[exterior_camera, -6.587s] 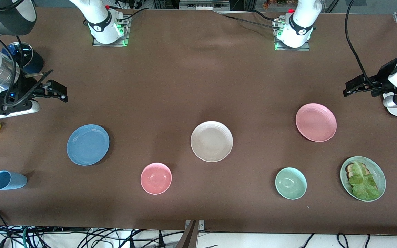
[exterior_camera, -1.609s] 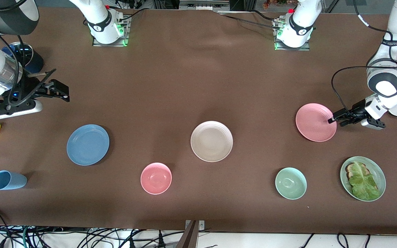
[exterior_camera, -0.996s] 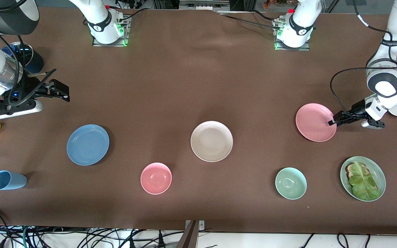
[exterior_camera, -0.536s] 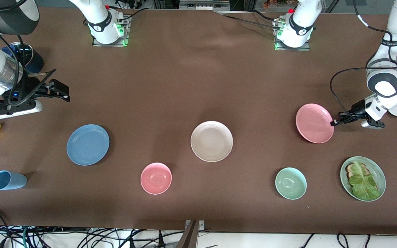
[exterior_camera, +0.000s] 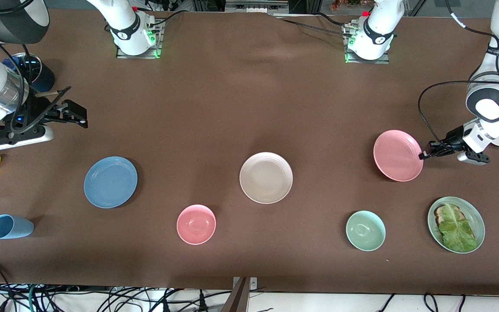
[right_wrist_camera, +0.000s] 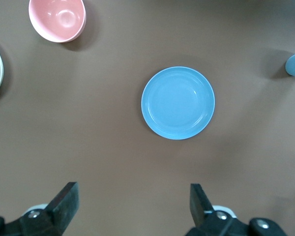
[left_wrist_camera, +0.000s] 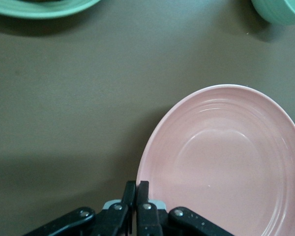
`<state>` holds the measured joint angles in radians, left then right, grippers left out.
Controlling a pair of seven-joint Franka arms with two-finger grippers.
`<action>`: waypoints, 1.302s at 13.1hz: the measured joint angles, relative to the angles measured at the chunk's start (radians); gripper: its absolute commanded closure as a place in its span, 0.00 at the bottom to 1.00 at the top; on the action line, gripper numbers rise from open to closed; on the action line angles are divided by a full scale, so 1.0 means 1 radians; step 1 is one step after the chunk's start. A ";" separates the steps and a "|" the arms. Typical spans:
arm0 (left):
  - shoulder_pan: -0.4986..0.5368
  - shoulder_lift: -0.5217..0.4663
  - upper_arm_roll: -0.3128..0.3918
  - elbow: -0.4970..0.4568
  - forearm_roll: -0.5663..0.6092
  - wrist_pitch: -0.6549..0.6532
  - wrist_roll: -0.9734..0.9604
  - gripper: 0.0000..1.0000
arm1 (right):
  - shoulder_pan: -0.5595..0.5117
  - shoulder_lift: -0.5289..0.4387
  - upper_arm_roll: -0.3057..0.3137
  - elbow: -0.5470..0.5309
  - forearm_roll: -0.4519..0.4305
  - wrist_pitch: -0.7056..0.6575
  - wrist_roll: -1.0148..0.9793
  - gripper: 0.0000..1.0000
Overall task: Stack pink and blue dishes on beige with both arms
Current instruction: 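Lift the pink plate and carry it toward the beige plate, then lower the pink plate onto the beige plate with the left gripper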
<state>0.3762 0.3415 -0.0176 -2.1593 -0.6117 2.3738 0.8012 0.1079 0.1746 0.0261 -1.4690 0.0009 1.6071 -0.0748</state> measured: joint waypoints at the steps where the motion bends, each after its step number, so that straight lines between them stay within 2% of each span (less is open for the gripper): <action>1: -0.019 -0.032 -0.005 0.010 0.061 -0.022 -0.074 1.00 | 0.000 0.000 0.000 0.000 0.000 0.000 0.000 0.00; 4: -0.053 -0.103 -0.073 0.026 0.122 -0.043 -0.215 1.00 | 0.000 0.000 0.000 0.000 0.000 0.000 0.000 0.00; 7: -0.066 -0.114 -0.182 0.044 0.143 -0.042 -0.328 1.00 | -0.001 0.002 -0.001 0.000 0.000 0.000 0.000 0.00; 9: -0.100 -0.114 -0.225 0.062 0.217 -0.042 -0.458 1.00 | -0.002 0.006 -0.001 0.000 0.000 0.000 0.000 0.00; 11: -0.161 -0.114 -0.234 0.083 0.265 -0.042 -0.575 1.00 | -0.002 0.013 -0.002 0.000 0.000 0.002 0.000 0.00; 17: -0.366 -0.066 -0.234 0.154 0.267 -0.018 -0.801 1.00 | -0.002 0.034 -0.002 0.000 -0.034 0.018 0.000 0.00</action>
<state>0.0106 0.2756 -0.2518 -2.0054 -0.3444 2.3558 0.0006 0.1055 0.2081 0.0241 -1.4691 -0.0335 1.6247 -0.0748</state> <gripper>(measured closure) 0.956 0.000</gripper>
